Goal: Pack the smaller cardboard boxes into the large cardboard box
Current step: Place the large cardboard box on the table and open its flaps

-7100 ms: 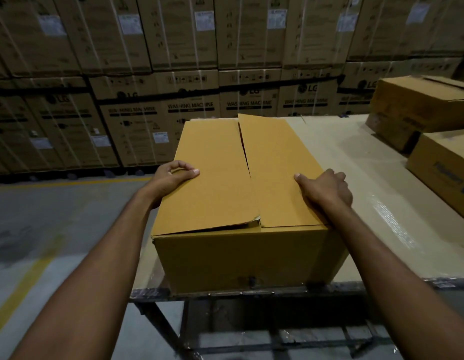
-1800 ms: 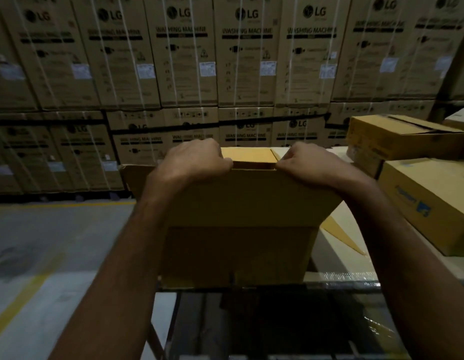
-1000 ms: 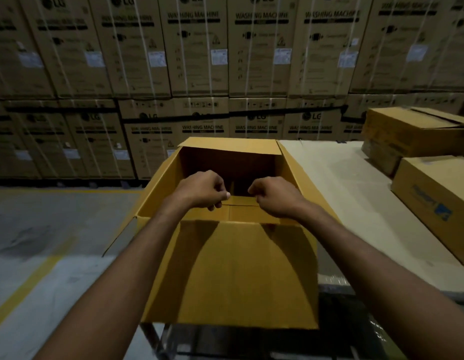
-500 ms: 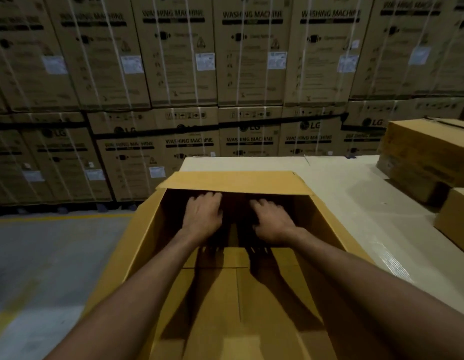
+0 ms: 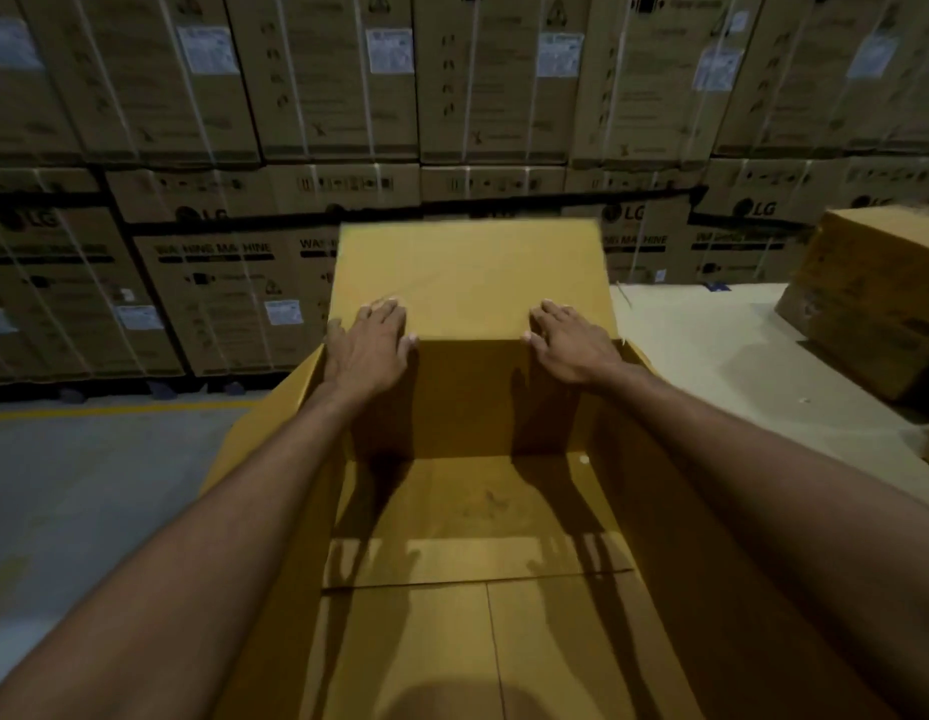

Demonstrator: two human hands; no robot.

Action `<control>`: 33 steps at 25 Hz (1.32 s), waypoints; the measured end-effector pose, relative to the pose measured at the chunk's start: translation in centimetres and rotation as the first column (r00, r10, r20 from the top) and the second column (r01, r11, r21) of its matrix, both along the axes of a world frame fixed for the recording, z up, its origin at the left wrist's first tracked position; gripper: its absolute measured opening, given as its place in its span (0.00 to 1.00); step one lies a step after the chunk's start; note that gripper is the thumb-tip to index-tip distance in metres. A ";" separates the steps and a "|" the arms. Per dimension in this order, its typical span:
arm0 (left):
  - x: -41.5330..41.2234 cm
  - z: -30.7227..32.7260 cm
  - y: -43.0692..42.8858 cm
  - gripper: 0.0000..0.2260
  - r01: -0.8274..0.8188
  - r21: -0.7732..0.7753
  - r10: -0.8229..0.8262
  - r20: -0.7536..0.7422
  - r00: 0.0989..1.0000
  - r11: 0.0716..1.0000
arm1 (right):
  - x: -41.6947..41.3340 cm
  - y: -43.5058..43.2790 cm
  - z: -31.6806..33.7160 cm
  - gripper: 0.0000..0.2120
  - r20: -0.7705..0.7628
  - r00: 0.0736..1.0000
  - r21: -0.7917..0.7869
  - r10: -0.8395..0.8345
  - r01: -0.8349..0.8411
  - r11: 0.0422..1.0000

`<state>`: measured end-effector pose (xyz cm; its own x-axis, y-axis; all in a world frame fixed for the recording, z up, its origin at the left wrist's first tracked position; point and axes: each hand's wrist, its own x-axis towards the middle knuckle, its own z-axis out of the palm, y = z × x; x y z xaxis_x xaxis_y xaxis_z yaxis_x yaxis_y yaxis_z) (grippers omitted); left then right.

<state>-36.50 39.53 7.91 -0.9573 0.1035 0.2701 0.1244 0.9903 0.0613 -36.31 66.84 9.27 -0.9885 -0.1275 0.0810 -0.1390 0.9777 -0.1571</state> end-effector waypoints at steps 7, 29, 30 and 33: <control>-1.4 -1.6 -0.6 0.13 -0.009 0.009 0.009 0.080 0.997 1.000 | -1.7 1.2 -3.7 0.16 -0.184 0.983 -0.061 -0.011 0.000 0.998; 23.4 0.5 -3.3 0.41 -0.381 0.040 0.331 0.416 0.847 0.924 | 22.4 10.6 -1.8 0.34 0.136 0.980 -0.024 -0.143 0.148 0.989; 25.4 0.8 -2.1 0.40 -0.377 0.042 0.333 0.388 0.860 0.925 | 23.6 11.1 -1.5 0.36 0.151 0.983 -0.101 -0.105 0.121 0.987; 31.4 1.9 3.8 0.35 -0.315 0.183 0.254 0.293 0.922 0.931 | 28.6 12.8 -0.8 0.34 0.142 0.989 -0.232 0.032 0.001 0.973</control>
